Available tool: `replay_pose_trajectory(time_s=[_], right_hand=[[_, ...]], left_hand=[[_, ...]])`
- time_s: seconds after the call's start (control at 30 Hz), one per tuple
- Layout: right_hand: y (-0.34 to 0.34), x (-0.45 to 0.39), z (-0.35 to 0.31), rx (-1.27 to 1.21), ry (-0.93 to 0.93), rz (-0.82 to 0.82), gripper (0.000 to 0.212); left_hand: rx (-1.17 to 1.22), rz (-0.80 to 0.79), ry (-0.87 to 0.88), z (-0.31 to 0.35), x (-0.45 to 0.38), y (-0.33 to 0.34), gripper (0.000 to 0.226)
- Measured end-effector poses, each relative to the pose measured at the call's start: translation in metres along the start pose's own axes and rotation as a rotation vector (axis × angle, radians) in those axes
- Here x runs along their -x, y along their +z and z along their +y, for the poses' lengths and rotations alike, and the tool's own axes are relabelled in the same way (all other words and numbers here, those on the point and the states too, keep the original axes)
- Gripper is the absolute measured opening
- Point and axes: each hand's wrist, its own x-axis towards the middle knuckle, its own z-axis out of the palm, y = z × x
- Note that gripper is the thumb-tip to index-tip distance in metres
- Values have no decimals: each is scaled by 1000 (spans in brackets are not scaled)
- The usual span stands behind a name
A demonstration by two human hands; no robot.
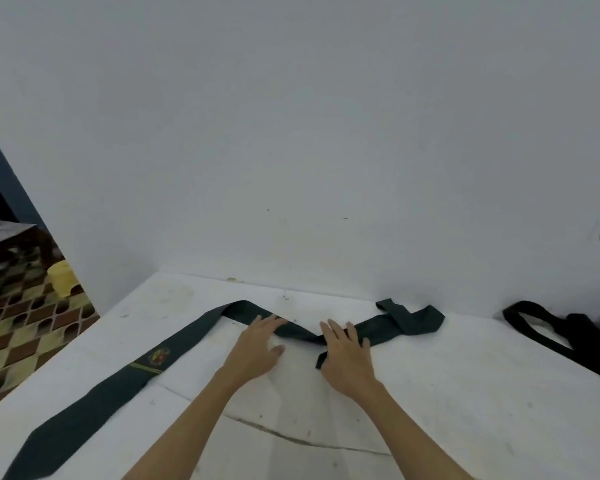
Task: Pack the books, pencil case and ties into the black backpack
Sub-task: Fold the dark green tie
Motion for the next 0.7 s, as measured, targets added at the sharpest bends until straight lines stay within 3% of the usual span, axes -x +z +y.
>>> replay_pose_trajectory(time_s=[0.07, 0.13, 0.27, 0.3, 0.4, 0.47, 0.53, 0.6, 0.7], right_hand=[[6, -7, -3, -6, 26, 111, 47], [9, -13, -6, -12, -14, 291, 21], [-9, -20, -9, -5, -5, 343, 5], [-16, -22, -7, -1, 7, 374, 10], [-42, -21, 1, -48, 14, 527, 8], [-66, -16, 6, -186, 59, 597, 8], [-98, -7, 10, -494, 158, 594, 17], [-130, 6, 14, -796, 183, 554, 24], [-177, 32, 20, -968, 149, 437, 21]], left_hand=[[-40, -68, 71, 3, -11, 0, 54], [-71, -122, 119, 7, -21, 1, 48], [151, -45, 146, 14, -33, -1, 11], [221, -61, 135, 17, -35, -7, 6], [405, -125, 127, 33, -38, -28, 14], [563, -160, 143, 52, -35, -46, 13], [706, -186, 162, 77, -28, -66, 14], [792, -192, 193, 103, -20, -85, 15], [869, -191, 266, 142, -9, -114, 17]])
